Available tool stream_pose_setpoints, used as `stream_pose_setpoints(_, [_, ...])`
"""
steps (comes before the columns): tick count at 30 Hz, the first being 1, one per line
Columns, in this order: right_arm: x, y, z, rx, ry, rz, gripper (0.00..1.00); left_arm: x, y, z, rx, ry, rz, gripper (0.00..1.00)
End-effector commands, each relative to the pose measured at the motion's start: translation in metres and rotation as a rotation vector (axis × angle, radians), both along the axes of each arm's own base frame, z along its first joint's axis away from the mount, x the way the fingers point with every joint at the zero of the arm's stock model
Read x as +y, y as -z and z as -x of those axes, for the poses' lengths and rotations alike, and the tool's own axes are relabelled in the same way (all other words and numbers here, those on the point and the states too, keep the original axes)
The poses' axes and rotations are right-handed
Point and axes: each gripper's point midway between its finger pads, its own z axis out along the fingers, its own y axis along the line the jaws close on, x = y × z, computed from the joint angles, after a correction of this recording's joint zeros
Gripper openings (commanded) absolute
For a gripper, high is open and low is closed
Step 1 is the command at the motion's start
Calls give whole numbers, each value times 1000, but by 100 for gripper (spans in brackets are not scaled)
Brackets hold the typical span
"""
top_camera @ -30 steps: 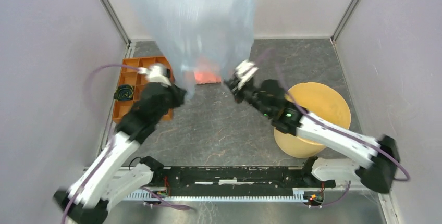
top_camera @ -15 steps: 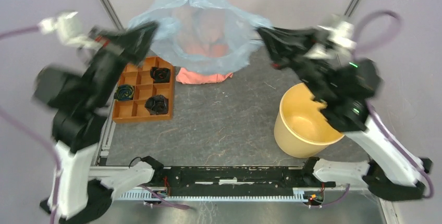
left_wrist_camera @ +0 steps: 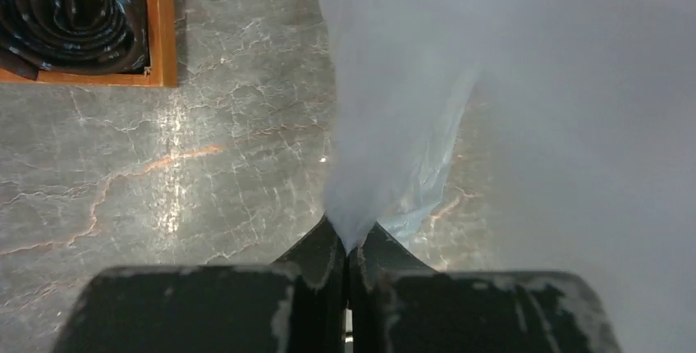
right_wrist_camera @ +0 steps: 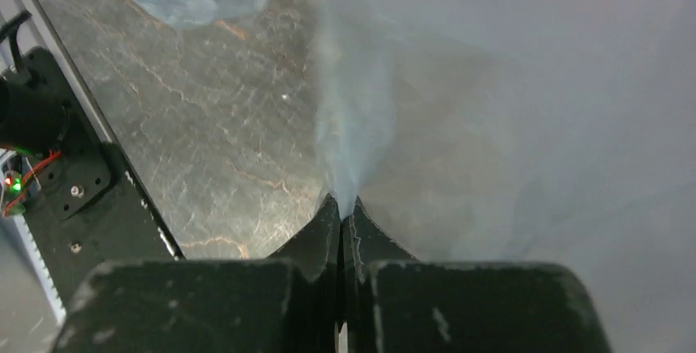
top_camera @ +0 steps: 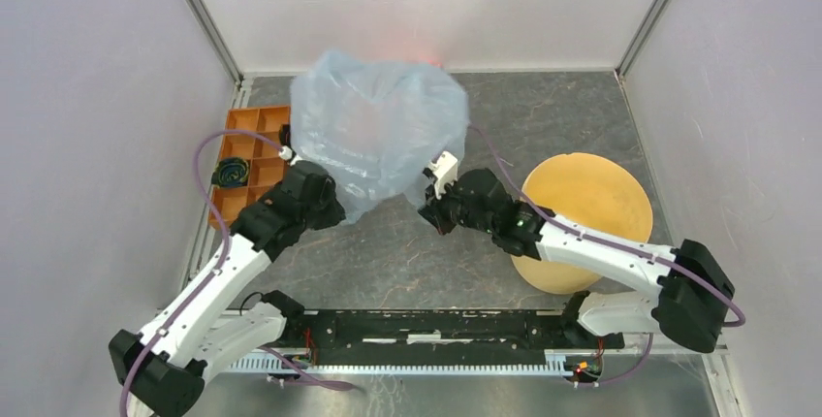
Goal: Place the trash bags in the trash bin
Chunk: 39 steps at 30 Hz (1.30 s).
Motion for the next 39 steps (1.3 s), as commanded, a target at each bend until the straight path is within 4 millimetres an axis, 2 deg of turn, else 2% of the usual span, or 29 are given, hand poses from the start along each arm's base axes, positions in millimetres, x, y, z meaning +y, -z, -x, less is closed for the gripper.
stream_pose_setpoints(1, [8,-225,-22,-358,33,-308,1,-21,-169,-20,-382,113,159,2])
stream_pose_setpoints(2, [0,-261,-22,-421,52,-336,1,-25,-211,-17,-463,157,185,2])
stream_pose_setpoints(4, [-16,-311,-14,-508,63,-395,0,-26,-295,2,-643,224,262,2])
stream_pose_setpoints(5, [-24,-323,-10,-532,72,-418,0,-24,-319,11,-703,237,293,2])
stream_pose_setpoints(6, [-33,-329,-6,-547,90,-438,1,-20,-332,17,-741,233,317,2])
stream_pose_setpoints(7, [-38,-322,-6,-545,109,-443,1,-15,-333,19,-752,206,333,3])
stream_pose_setpoints(8, [-44,-313,-7,-537,138,-452,1,-10,-323,17,-734,162,332,3])
stream_pose_setpoints(9, [-46,-291,-12,-509,171,-441,1,-1,-300,9,-683,76,321,5])
stream_pose_setpoints(11, [-39,-231,-27,-371,232,-380,0,14,-218,-4,-480,-79,237,6])
stream_pose_setpoints(12, [-27,-194,-29,-252,224,-350,0,18,-168,-5,-342,-126,178,3])
stream_pose_setpoints(13, [-10,-167,-21,-166,153,-339,0,17,-126,-2,-220,-127,126,2])
stream_pose_setpoints(14, [8,-142,-8,-107,38,-320,0,14,-92,5,-119,-107,90,2])
stream_pose_setpoints(15, [17,-126,0,-72,-28,-302,0,11,-70,11,-50,-83,72,2])
stream_pose_setpoints(16, [19,-115,2,-47,-39,-280,0,11,-64,17,-31,-66,72,2])
stream_pose_setpoints(17, [12,-115,-4,-62,8,-262,0,9,-71,19,-60,-45,89,2])
stream_pose_setpoints(18, [3,-122,-11,-102,54,-241,0,7,-89,21,-118,-14,117,2])
stream_pose_setpoints(19, [-7,-140,-20,-163,111,-237,1,3,-116,20,-195,26,153,2])
stream_pose_setpoints(21, [-25,-186,-29,-280,175,-228,1,-2,-189,25,-388,100,234,2])
stream_pose_setpoints(23, [-35,-236,-29,-366,187,-266,1,-4,-252,33,-517,167,262,2])
stream_pose_setpoints(24, [-36,-253,-26,-394,176,-283,1,-3,-272,35,-558,184,261,2])
stream_pose_setpoints(25, [-39,-270,-22,-423,166,-307,1,0,-283,35,-577,176,250,2])
stream_pose_setpoints(26, [-41,-277,-20,-440,159,-323,0,6,-282,31,-572,137,232,2])
stream_pose_setpoints(27, [-43,-278,-18,-451,161,-335,0,12,-271,26,-541,89,207,2])
stream_pose_setpoints(28, [-45,-271,-20,-448,177,-335,0,17,-251,19,-486,42,170,2])
stream_pose_setpoints(30, [-48,-239,-25,-400,212,-285,1,22,-201,11,-348,-11,90,2])
stream_pose_setpoints(32, [-51,-213,-30,-357,238,-208,0,23,-176,14,-286,-2,53,2])
stream_pose_setpoints(34, [-61,-207,-32,-349,274,-158,0,19,-186,23,-346,52,93,2])
stream_pose_setpoints(38, [-81,-249,-26,-432,303,-195,1,3,-262,55,-610,248,236,2])
stream_pose_setpoints(39, [-84,-259,-23,-443,303,-213,1,2,-273,59,-638,264,250,2])
